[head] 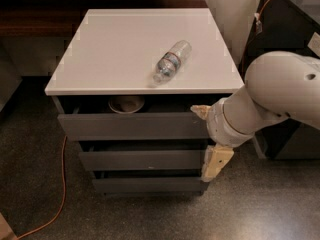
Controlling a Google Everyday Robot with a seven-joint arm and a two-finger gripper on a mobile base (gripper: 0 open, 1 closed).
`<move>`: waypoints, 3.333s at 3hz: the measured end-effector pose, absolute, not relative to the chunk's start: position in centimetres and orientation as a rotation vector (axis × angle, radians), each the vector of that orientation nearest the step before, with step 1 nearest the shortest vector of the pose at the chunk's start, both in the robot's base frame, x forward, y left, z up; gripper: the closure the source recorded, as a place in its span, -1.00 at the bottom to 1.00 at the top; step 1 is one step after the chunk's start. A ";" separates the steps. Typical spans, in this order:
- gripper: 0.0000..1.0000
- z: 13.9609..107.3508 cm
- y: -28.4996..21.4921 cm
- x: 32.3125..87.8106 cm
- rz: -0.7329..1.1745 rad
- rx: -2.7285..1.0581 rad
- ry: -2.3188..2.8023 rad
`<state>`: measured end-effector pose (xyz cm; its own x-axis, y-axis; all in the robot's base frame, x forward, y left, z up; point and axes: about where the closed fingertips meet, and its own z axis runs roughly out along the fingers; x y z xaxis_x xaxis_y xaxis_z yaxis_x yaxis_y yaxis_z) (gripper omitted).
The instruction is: Place water bottle into top drawer
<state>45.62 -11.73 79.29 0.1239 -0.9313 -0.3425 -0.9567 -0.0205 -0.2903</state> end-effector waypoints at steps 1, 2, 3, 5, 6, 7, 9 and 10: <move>-1.00 77.0 -10.5 47.2 0.043 -1.936 1.737; -1.00 76.8 -10.6 47.2 0.047 -1.935 1.740; -1.00 74.8 -11.3 49.1 0.070 -1.938 1.745; -1.00 70.9 -13.6 53.5 0.037 -1.966 1.759; -1.00 69.5 -14.3 55.7 0.022 -1.979 1.751; -1.00 68.4 -14.7 57.6 -0.007 -1.978 1.741; -1.00 66.6 -13.9 62.1 -0.043 -1.989 1.697; -0.96 65.7 -13.4 63.1 -0.037 -1.988 1.704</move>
Offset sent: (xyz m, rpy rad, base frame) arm 0.0100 0.0094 -0.0213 0.0304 -0.0494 0.0214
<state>63.12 -13.37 65.68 0.2092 -0.9291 -0.3049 -0.9149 -0.0759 -0.3965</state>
